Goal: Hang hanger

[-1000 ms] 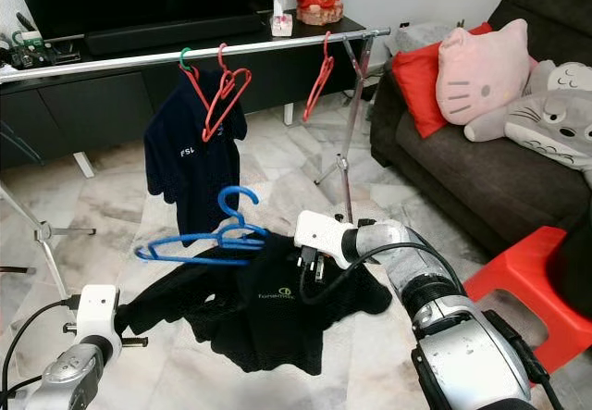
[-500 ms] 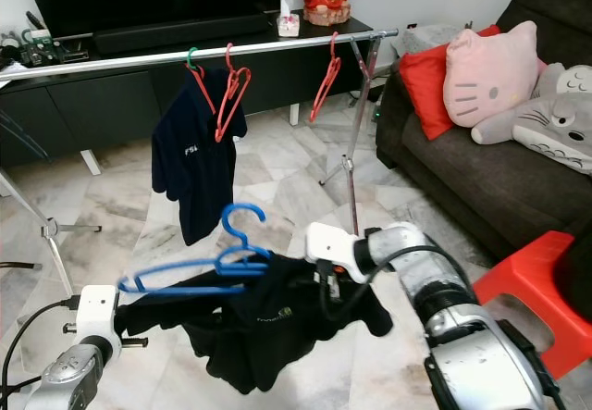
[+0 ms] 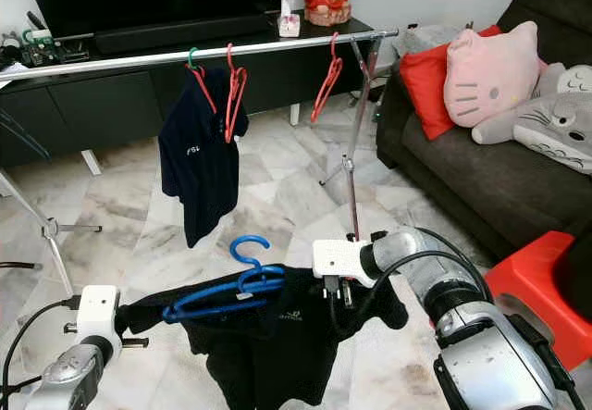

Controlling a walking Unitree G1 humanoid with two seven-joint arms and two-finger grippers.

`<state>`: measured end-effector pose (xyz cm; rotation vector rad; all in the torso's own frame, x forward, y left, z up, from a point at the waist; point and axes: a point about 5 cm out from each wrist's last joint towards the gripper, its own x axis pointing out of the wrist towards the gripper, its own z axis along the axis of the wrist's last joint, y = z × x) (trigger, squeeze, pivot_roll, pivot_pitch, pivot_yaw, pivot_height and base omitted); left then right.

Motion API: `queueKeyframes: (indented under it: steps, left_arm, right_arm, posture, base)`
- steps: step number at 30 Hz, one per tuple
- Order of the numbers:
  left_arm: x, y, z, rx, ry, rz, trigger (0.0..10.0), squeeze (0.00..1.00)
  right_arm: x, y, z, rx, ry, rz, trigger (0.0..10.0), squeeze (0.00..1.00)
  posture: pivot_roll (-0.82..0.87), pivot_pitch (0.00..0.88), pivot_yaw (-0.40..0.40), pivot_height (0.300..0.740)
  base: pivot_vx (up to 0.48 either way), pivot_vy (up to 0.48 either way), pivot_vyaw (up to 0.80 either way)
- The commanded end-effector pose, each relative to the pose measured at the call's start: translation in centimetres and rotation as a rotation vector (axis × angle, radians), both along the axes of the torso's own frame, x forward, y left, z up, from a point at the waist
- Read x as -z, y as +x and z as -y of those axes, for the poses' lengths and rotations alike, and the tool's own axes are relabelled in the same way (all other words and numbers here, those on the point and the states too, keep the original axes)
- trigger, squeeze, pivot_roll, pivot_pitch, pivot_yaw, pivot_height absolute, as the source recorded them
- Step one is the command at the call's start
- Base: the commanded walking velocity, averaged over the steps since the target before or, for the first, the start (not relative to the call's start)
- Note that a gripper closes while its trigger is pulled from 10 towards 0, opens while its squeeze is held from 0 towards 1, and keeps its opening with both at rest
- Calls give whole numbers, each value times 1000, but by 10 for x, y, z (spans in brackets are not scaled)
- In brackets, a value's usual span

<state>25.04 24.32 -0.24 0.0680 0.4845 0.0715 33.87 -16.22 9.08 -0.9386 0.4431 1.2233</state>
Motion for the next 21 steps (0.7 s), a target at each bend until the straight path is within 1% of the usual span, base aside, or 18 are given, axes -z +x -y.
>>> queueKeyframes:
  steps: [1, 5, 10, 14, 15, 16, 18, 19, 21]
  left_arm:
    - [2, -4, -9, -32, 10, -29, 0, 0]
    - [2, -4, -9, -18, 9, -31, 0, 0]
    - [0, -2, -7, 7, 5, -32, 0, 0]
    - [0, -2, -7, 7, 4, -32, 0, 0]
    - [-14, 8, 0, 60, -27, 14, 0, 0]
    - [-23, 13, 4, 95, -46, 43, 0, 0]
    - [-31, 18, 9, 128, -65, 70, 0, 0]
    - [-50, 28, 14, 171, -80, 125, 0, 0]
    - [-64, 35, 19, 196, -99, 165, 0, 0]
  right_arm:
    - [-11, 9, 5, 41, -25, 67, 10000, 0]
    - [-11, 12, 1, 67, -20, 103, 10000, 0]
    - [-4, 9, -3, 29, -60, 96, 10000, 0]
    - [-4, 9, -3, 30, -62, 99, 10000, 0]
    - [4, 5, -4, 5, -118, 86, 10000, 0]
    - [8, 3, -4, -7, -152, 80, 10000, 0]
    - [12, 1, -4, -16, -182, 76, 10000, 0]
    - [20, -2, -3, -40, -251, 60, 10000, 0]
    - [25, -5, 0, -55, -310, 56, 10000, 0]
  posture:
    - [-99, 0, 2, 740]
    - [-98, 0, 2, 740]
    - [-99, 0, 2, 740]
    - [-99, 0, 2, 740]
    - [-89, 0, 0, 740]
    - [-89, 0, 0, 740]
    - [-89, 0, 0, 740]
    - [-87, 0, -1, 740]
    - [-87, 0, -2, 740]
  base:
    - [0, 0, 0]
    - [0, 0, 0]
    - [0, 0, 0]
    - [0, 0, 0]
    - [0, 0, 0]
    - [0, 0, 0]
    - [0, 0, 0]
    - [0, 0, 0]
    - [0, 0, 0]
